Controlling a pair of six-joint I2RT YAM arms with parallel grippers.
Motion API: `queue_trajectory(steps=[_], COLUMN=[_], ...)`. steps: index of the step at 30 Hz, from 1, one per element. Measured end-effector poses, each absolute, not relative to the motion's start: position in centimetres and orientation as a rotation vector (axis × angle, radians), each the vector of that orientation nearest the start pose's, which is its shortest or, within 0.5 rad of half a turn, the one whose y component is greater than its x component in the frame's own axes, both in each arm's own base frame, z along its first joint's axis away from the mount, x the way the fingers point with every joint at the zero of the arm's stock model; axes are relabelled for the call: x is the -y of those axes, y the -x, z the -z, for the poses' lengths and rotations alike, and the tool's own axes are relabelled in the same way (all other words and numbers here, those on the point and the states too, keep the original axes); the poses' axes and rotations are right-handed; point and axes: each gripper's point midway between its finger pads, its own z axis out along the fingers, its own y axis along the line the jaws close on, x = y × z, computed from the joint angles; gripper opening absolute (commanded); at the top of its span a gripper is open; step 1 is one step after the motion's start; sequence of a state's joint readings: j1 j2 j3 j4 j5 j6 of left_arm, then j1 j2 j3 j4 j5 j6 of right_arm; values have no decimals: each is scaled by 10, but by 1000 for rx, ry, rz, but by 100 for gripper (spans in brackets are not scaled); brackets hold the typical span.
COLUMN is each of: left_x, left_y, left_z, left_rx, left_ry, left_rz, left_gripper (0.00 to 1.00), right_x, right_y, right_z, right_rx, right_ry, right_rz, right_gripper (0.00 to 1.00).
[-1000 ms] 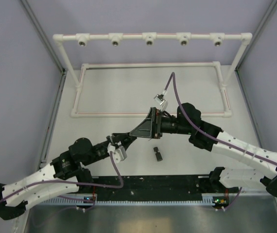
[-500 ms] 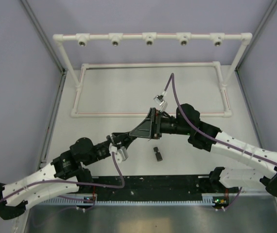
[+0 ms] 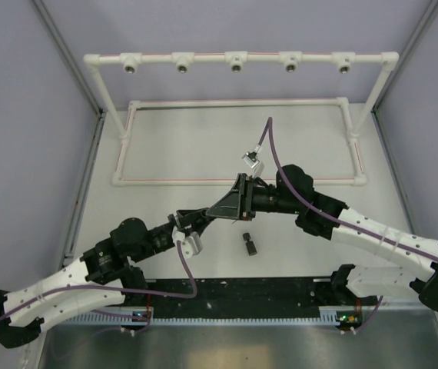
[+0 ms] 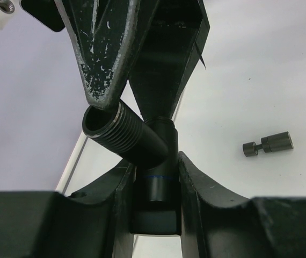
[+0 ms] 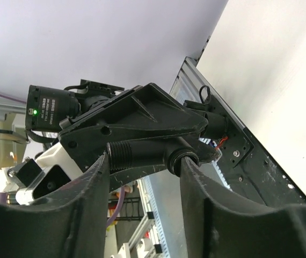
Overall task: Install the water faucets
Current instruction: Pick up the adaptor at the center of the board.
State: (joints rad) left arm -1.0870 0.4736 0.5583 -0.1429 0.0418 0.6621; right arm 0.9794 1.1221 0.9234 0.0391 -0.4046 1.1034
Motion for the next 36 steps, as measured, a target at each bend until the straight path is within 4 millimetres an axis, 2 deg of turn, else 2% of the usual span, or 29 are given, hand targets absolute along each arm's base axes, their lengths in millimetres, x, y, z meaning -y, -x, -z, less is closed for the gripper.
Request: queue_trajectory(steps=[4, 6, 8, 13, 15, 18, 28, 36], left_x=[232, 232, 233, 234, 235, 238, 249, 258], left_y=[-143, -143, -143, -141, -140, -137, -124, -125], left_z=[-267, -267, -266, -266, -266, -268, -280, -278], left_rx=[-1029, -1030, -1033, -1048, -1052, -1063, -1119, -1244], left_ry=[-1279, -1279, -1278, -1269, -1261, -1246, -1201, -1183], left_rz=[359, 359, 363, 391, 410, 451, 616, 687], left_gripper=[0, 13, 18, 18, 15, 0, 0, 0], right_x=[-367, -367, -366, -364, -363, -360, -350, -345], right_y=[-122, -122, -122, -121, -119, -116, -98, -100], right_z=[-307, -307, -307, -307, -308, -309, -321, -323], right_rx=[-2118, -2114, -2108, -2079, -2053, -2010, -1814, -1826], right_ry=[236, 240, 248, 288, 322, 385, 618, 672], right_rz=[-1757, -1756, -1755, -1741, -1729, -1701, -1569, -1445], right_gripper=[10, 0, 0, 0, 0, 0, 0, 0])
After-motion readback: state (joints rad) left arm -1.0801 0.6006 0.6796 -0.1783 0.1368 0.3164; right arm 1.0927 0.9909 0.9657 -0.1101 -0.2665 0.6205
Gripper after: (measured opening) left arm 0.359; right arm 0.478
